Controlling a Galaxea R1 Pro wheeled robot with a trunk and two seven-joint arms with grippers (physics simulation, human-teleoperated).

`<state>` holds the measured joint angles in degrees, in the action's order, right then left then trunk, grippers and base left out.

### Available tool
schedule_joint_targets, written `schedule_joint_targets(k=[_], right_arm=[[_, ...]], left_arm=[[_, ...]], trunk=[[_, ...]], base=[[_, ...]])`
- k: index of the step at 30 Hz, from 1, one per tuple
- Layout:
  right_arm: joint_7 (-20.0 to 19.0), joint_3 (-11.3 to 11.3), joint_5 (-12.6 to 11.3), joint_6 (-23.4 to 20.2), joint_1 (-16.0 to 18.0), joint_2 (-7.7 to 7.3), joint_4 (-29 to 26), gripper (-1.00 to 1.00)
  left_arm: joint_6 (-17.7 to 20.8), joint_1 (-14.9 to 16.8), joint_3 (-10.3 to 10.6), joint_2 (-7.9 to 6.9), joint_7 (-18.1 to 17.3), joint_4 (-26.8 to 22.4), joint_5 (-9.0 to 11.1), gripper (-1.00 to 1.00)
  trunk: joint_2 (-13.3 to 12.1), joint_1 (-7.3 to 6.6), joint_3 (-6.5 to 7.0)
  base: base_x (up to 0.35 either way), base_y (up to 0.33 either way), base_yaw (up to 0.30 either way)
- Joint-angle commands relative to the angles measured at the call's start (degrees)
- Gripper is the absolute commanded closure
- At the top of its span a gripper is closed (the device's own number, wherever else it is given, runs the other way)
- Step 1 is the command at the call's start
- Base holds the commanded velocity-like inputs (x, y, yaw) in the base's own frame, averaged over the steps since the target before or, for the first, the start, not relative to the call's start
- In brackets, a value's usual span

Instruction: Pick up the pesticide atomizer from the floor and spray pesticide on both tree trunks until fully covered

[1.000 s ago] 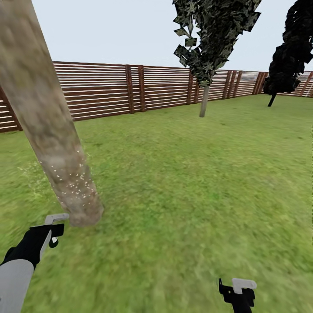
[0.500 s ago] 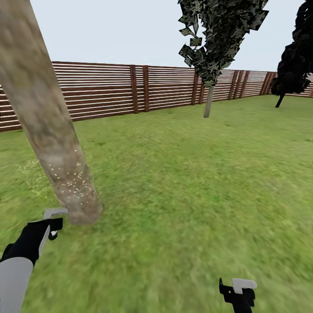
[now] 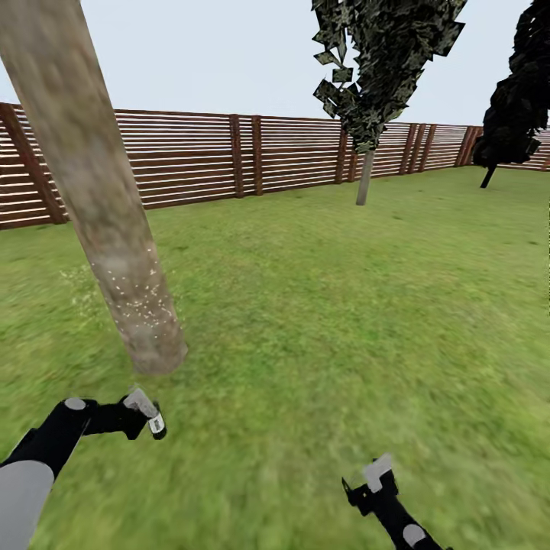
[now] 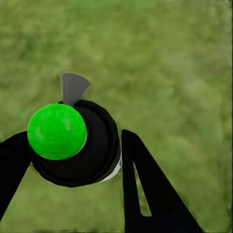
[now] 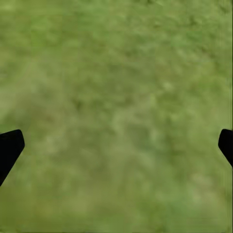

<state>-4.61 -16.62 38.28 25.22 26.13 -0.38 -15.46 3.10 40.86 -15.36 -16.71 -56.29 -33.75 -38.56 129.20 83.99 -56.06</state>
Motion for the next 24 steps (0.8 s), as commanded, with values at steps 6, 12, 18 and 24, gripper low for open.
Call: schedule_joint_targets(k=[6,12,18,24], right_arm=[[-31.32,1.86,0.22,-7.87,2.16,0.03,-9.32,-1.00],[-33.58,1.94,9.99,-7.81,2.20,1.58,-9.21,1.00],[-37.69,1.94,12.81,-7.73,2.21,3.31,-9.23,1.00],[-38.01,1.99,16.94,-7.73,2.24,8.12,-9.18,1.00]], left_arm=[[-5.82,0.01,1.92,0.70,-6.74,4.25,-13.27,1.00],[-5.94,0.01,8.52,3.79,-6.81,5.06,-13.98,1.00],[-5.77,0.01,14.08,5.93,-6.14,6.50,-14.06,1.00],[-5.75,0.01,14.22,8.87,-5.84,6.81,-14.26,1.00]], trunk=[[0.00,0.00,-0.01],[0.00,0.00,-0.01],[0.00,0.00,-0.01],[0.00,0.00,-0.01]], base=[[-0.152,0.000,0.000],[-0.001,0.000,0.000],[0.000,0.000,0.000],[0.000,0.000,0.000]])
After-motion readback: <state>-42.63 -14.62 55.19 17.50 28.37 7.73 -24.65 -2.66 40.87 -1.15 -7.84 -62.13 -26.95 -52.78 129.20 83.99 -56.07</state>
